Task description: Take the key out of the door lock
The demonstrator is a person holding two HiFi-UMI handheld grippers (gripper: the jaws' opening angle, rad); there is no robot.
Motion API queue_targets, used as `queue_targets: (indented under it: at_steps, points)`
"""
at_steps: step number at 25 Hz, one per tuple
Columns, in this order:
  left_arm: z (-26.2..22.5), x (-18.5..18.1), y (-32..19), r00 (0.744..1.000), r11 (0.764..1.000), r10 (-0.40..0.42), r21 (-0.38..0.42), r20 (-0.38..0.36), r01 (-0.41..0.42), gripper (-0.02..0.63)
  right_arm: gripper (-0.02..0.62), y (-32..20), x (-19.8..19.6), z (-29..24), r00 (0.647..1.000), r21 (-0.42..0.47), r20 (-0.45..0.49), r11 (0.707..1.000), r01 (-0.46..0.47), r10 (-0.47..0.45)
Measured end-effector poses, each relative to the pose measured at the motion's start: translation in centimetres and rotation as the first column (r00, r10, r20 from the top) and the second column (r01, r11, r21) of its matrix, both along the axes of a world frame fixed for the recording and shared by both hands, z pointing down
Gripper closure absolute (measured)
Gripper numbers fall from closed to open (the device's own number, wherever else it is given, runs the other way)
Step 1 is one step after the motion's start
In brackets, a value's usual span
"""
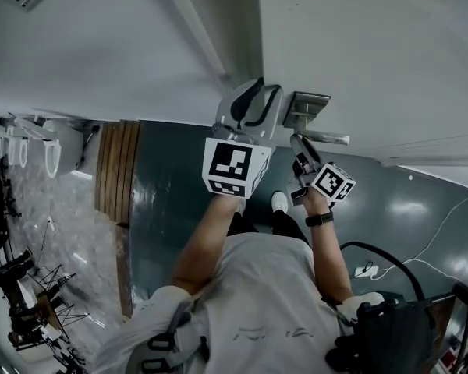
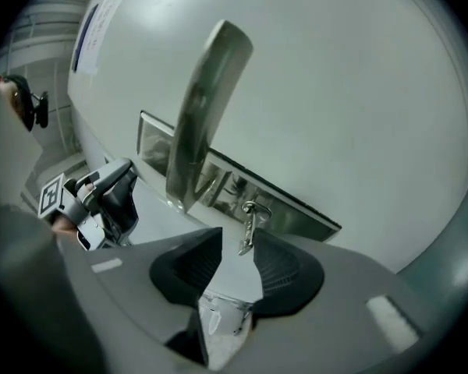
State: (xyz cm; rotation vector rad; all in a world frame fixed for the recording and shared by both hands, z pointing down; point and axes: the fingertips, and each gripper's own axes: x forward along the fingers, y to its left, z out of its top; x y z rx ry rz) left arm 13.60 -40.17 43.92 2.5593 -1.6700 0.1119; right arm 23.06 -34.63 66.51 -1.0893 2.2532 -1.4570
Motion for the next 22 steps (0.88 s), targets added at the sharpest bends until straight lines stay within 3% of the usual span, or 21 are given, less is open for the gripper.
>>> queue_targets:
  at_steps: [3, 7, 12, 15, 22]
  points:
    - [0.4, -0.1, 0.0, 1.000, 1.000, 0.001, -0.011, 0.027, 0.000, 0.492, 0.542, -0.8, -0.1, 0.4, 0.997, -0.032, 0.079, 0.999, -0.020, 0.022]
    - [0.6, 0.0, -0.1, 1.000, 1.000, 0.020, -0.023, 0.019, -0.020, 0.490, 0.559, -0.8, 0.5, 0.2, 0.976, -0.042, 0.209, 0.997, -0.058, 0.065]
    - [0.9, 0.1, -0.2, 0.999, 0.998, 0.047, -0.040, 0.018, -0.046, 0.485, 0.572, -0.1, 1.1, 1.3, 0.900, -0.142, 0.389, 0.978, -0.155, 0.199]
    - [0.9, 0.2, -0.2, 0.998, 0.997, 0.062, -0.041, 0.011, -0.062, 0.485, 0.574, 0.2, 1.4, 1.4, 0.884, -0.164, 0.397, 0.967, -0.197, 0.247]
    - [1.1, 0.3, -0.5, 0.994, 0.994, 0.104, -0.016, -0.013, -0.105, 0.483, 0.574, 3.9, 1.2, 2.0, 0.893, -0.146, 0.351, 0.958, -0.245, 0.282]
